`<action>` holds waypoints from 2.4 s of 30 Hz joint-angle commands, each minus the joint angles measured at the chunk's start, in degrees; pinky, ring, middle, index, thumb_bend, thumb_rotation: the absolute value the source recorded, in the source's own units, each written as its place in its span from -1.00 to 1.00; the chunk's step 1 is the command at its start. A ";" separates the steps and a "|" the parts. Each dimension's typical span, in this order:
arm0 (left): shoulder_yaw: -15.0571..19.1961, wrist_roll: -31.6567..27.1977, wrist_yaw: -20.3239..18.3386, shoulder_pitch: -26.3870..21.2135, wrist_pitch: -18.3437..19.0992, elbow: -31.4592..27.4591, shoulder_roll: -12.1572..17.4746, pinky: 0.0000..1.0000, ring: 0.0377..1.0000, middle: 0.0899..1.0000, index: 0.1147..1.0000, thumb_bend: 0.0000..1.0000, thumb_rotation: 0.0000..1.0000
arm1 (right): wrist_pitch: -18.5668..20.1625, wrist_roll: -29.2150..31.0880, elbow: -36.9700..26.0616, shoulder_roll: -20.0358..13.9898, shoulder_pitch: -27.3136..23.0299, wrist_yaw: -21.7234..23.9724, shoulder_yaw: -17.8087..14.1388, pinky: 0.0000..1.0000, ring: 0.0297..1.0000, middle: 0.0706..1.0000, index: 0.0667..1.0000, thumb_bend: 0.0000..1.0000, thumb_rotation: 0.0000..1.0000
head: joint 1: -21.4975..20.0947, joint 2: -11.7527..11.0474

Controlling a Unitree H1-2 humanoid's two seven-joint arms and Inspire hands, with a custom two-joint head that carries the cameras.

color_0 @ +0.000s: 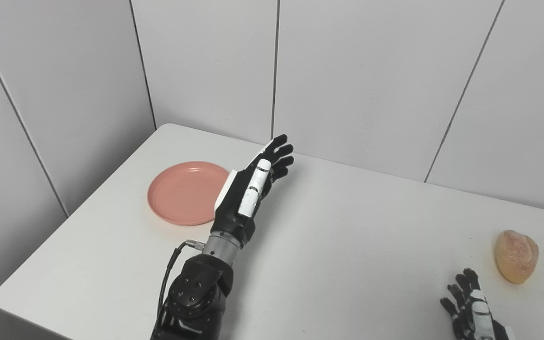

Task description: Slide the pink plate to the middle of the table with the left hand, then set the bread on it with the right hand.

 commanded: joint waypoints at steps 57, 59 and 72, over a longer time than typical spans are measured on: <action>23.79 -17.38 1.43 -14.08 -0.85 25.05 21.96 0.76 0.72 0.69 0.65 -0.28 1.00 | -1.41 2.53 0.39 -1.71 -1.04 1.34 -1.80 1.00 1.00 1.00 1.00 -0.70 1.00 | 3.78 -1.63; 24.37 -18.61 1.54 -14.05 -0.33 25.56 22.15 0.77 0.72 0.70 0.65 -0.29 1.00 | -1.34 2.74 0.38 -1.78 -1.06 1.39 -1.84 1.00 1.00 1.00 1.00 -0.70 1.00 | 3.82 -1.59; 26.14 -23.08 2.01 -13.42 0.11 30.46 22.05 0.79 0.73 0.70 0.66 -0.33 1.00 | -0.84 3.71 -0.01 -2.13 -0.84 1.42 -1.98 1.00 1.00 1.00 1.00 -0.69 1.00 | 5.07 -1.45</action>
